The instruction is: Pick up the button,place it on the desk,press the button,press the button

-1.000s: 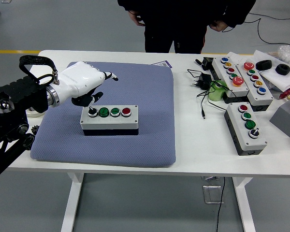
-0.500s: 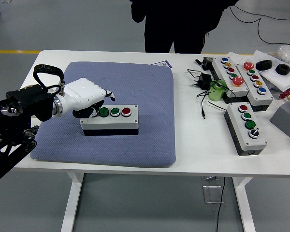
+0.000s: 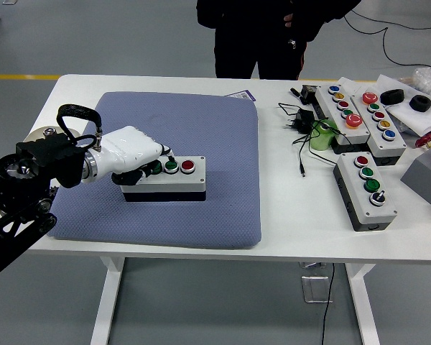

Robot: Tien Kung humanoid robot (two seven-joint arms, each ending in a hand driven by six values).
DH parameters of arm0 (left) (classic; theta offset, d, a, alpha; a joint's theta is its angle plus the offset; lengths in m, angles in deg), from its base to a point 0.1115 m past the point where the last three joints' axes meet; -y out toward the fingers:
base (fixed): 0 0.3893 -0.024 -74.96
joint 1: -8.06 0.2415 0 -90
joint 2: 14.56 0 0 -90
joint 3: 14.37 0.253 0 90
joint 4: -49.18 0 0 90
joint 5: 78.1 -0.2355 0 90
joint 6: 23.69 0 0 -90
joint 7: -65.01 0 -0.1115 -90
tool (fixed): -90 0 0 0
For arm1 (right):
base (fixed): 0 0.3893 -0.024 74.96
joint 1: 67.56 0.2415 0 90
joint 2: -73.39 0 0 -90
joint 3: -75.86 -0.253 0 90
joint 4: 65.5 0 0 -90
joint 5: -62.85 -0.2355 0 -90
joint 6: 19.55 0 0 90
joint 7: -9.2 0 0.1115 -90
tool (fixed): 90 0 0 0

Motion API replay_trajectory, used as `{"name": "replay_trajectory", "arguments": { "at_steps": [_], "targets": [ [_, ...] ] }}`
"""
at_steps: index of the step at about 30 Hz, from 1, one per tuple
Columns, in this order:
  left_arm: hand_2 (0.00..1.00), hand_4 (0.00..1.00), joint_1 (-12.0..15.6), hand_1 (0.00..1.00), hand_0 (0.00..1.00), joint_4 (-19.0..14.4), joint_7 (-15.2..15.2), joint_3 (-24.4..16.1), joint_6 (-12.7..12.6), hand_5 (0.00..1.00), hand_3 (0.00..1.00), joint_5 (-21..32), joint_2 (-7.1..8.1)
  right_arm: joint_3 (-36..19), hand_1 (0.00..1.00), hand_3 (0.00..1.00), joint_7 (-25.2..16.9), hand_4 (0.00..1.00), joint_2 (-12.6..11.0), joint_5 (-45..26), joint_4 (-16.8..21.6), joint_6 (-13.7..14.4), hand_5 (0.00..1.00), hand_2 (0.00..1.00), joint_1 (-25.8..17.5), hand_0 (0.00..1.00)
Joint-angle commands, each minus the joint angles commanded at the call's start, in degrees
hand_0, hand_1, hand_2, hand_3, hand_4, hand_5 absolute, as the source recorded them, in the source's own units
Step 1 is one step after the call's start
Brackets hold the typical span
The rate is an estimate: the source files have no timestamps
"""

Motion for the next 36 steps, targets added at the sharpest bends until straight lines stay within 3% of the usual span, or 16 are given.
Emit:
{"name": "replay_trajectory", "arguments": {
  "at_steps": [13,19,28,36],
  "targets": [
    [0.077,0.002,-0.9,0.002,0.009,3.7,-0.1,2.4,-1.1,0.002,0.789,-0.7,-0.48,0.3,0.702,0.583,-0.1,0.182,0.0,-0.5,0.0,0.0,0.136,0.714,0.2,0.749],
    [0.071,0.002,-1.0,0.002,0.003,4.0,-0.1,3.6,0.2,0.002,0.787,-0.7,-0.37,0.2,0.702,0.582,0.0,0.182,0.0,-0.3,0.0,0.0,0.136,0.714,0.3,0.749],
    [0.065,0.002,-0.9,0.002,0.002,2.3,-0.4,1.7,-4.2,0.002,0.788,0.0,-0.40,0.2,0.702,0.582,-0.1,0.182,0.0,-0.4,0.0,0.0,0.136,0.714,0.3,0.749],
    [0.061,0.002,-2.4,0.002,0.002,2.4,-1.6,2.8,-4.9,0.002,0.785,1.9,-1.82,0.4,0.702,0.583,0.0,0.182,0.0,-0.2,0.0,0.0,0.135,0.714,0.4,0.749]
  ]
}}
